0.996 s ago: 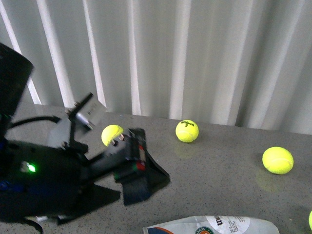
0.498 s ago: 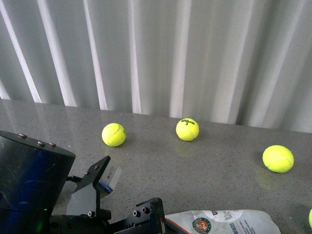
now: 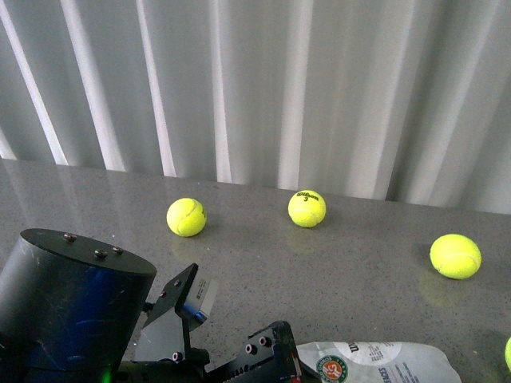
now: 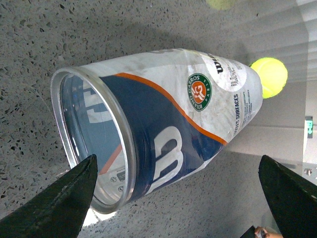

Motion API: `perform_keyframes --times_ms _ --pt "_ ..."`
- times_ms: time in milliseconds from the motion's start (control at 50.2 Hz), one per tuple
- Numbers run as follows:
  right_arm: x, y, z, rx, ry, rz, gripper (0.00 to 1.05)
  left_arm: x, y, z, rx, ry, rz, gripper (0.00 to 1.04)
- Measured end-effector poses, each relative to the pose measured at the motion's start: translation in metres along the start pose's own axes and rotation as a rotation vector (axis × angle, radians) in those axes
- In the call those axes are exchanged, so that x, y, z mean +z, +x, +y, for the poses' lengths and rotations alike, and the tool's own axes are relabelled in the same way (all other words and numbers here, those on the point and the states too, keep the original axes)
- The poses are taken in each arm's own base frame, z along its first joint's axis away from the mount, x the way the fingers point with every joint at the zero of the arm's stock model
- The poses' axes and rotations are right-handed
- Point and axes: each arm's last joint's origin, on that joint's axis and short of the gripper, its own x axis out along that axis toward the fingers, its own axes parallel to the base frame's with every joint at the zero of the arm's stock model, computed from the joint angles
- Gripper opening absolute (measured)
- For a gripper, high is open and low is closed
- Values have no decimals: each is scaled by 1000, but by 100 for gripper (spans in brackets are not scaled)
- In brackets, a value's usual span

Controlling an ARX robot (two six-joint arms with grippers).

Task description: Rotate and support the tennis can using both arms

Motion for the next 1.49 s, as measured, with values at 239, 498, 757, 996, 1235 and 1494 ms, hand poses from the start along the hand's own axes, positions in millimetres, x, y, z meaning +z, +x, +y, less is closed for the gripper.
perform_keyframes --times_ms 239,498,757,996,1235,1494 --pt "0 0 0 0 0 0 98 -11 4 -1 -22 -71 -9 76" --pt "0 0 0 0 0 0 98 -14 8 -1 -26 -123 -38 36" --pt "0 0 0 0 0 0 98 -15 8 1 -27 -162 -47 5" --pt "0 0 0 0 0 0 98 0 -6 3 13 -134 -72 5" --pt "0 0 0 0 0 0 98 34 -55 -42 -18 154 -12 4" --pt "0 0 0 0 0 0 98 75 -115 -130 9 753 112 4"
